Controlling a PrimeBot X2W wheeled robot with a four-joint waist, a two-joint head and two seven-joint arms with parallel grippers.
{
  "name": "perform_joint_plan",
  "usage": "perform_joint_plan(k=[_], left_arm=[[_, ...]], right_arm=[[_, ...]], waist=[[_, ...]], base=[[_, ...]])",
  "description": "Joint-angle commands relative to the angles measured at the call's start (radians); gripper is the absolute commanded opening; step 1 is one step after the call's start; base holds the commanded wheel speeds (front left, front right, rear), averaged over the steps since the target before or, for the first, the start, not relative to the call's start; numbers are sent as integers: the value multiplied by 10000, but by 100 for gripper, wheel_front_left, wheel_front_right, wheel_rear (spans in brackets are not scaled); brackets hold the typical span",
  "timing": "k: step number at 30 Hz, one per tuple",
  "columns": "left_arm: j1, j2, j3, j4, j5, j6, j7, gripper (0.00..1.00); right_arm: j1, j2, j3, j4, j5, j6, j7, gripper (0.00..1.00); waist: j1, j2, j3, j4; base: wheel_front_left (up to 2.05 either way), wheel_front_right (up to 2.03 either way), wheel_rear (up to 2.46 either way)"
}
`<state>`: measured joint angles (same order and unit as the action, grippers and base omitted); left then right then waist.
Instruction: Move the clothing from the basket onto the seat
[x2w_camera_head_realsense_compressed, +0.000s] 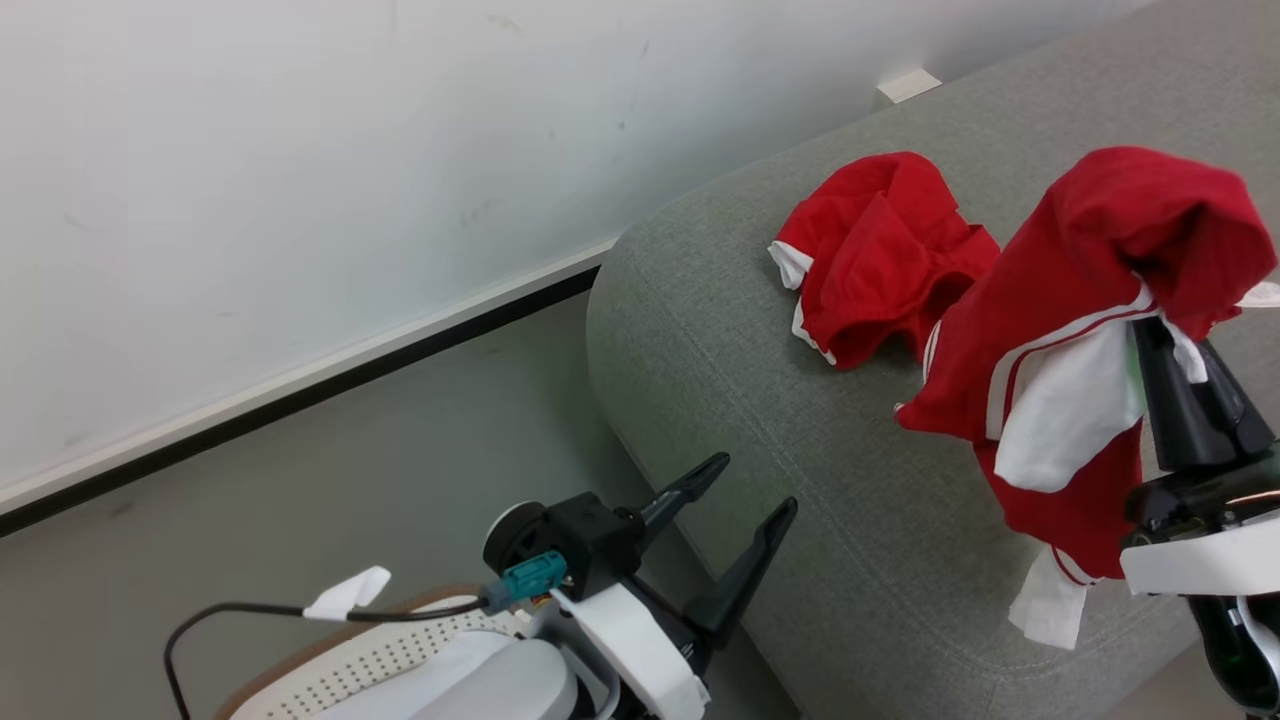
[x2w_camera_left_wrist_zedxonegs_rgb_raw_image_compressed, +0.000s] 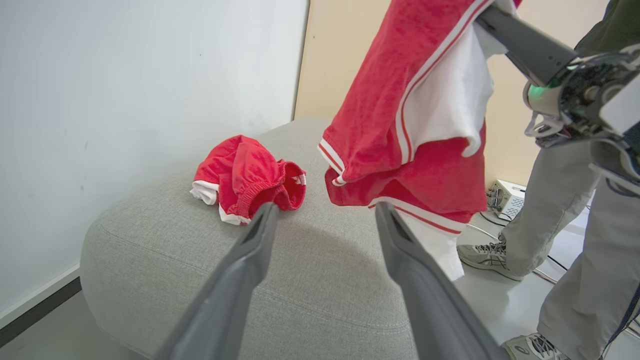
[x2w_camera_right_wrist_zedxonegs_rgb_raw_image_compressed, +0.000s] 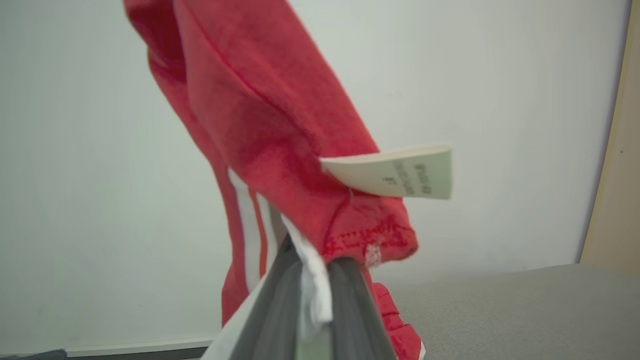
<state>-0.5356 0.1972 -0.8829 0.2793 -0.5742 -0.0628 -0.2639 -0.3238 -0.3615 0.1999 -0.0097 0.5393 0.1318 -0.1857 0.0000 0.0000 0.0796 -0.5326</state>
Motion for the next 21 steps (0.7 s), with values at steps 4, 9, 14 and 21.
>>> perform_joint_plan(k=[4, 9, 14, 21], left_arm=[[-46, 25, 37, 98, 175, -130, -5, 100], [-284, 227, 134, 76, 219, -144, 30, 100], [-527, 543, 265, -43, 270, -92, 136, 100], [-797, 789, 126, -297, 452, -156, 309, 100]], right_arm=[[-420, -150, -336, -40, 53, -23, 98, 0], [-1547, -650, -706, 350, 124, -23, 538, 0], [-3099, -1417, -1022, 1133, 37, -23, 861, 0], [-5182, -2469, -1982, 3109, 299, -23, 834, 0]], waist=[[0, 0, 318, 229], [0, 0, 1050, 694], [0, 0, 1974, 1348], [0, 0, 3002, 2403]], base=[[0, 0, 0], [0, 0, 0], [0, 0, 0], [0, 0, 0]])
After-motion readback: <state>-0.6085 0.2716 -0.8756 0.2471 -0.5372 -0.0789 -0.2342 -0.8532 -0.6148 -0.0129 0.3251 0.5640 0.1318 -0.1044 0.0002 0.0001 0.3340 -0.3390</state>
